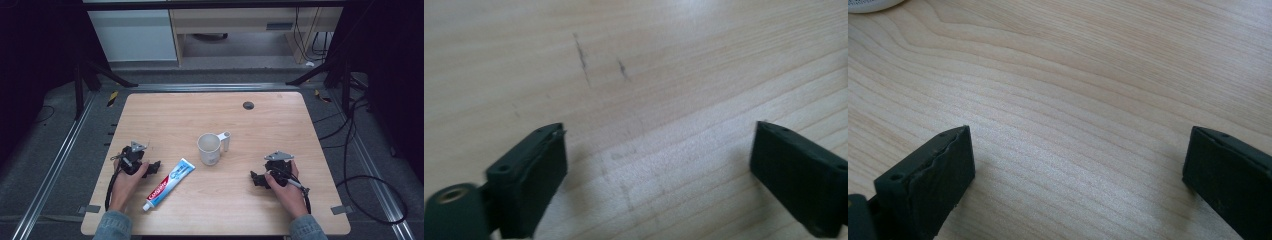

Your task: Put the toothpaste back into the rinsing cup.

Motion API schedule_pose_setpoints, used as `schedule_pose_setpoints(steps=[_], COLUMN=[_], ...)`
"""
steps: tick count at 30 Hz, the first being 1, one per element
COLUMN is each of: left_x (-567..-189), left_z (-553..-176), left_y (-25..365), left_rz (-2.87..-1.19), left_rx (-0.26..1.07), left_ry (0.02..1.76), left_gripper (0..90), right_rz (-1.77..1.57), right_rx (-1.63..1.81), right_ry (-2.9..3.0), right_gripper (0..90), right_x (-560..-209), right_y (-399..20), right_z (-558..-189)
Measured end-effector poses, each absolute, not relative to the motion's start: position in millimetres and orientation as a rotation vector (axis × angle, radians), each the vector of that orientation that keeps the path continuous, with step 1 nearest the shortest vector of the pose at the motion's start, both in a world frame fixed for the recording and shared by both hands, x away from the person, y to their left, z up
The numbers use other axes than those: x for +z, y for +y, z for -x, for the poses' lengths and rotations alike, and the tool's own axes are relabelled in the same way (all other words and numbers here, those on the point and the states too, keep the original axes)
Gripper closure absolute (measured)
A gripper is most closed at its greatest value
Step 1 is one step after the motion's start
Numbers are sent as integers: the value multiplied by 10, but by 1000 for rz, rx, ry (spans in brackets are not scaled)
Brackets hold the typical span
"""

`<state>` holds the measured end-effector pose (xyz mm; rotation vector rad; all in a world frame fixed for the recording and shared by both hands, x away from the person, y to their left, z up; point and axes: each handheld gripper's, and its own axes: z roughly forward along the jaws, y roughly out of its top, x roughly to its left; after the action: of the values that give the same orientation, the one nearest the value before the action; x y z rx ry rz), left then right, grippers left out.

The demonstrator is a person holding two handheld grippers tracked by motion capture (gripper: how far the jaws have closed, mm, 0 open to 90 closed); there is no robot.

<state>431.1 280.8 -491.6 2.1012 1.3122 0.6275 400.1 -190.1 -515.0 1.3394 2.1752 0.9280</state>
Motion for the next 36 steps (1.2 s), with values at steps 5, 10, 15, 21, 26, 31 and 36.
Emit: schedule_pose_setpoints(steps=[5,10,15,21,26,31,36], left_x=[-4623,-4436,-4268,-4191,-4116,-4088,-4173], left_z=[-4236,-4129,-3980,-3884,-3827,-3796,-3867], left_y=[2711,2630,2579,2445,2298,2181,1938], left_rz=[-2137,-2171,-2235,-2334,-2460,-2509,-2639], left_rx=[657,645,653,598,523,456,411], left_ry=[1299,1273,1247,1219,1175,1142,1106], left_gripper=[70,83,90,129,146,201,216], right_rz=[-1338,-1338,-1334,-1336,-1334,-1333,-1331], right_rx=[927,927,926,926,927,928,928], right_ry=[2178,2178,2179,2179,2182,2183,2183], right_gripper=[5,6,6,5,5,5,5], right_x=[-5149,-5149,-5148,-5149,-5148,-5148,-5148], right_y=[-1903,-1903,-1907,-1908,-1909,-1909,-1910], right_z=[-3997,-3997,-3992,-3986,-3990,-3991,-3992])
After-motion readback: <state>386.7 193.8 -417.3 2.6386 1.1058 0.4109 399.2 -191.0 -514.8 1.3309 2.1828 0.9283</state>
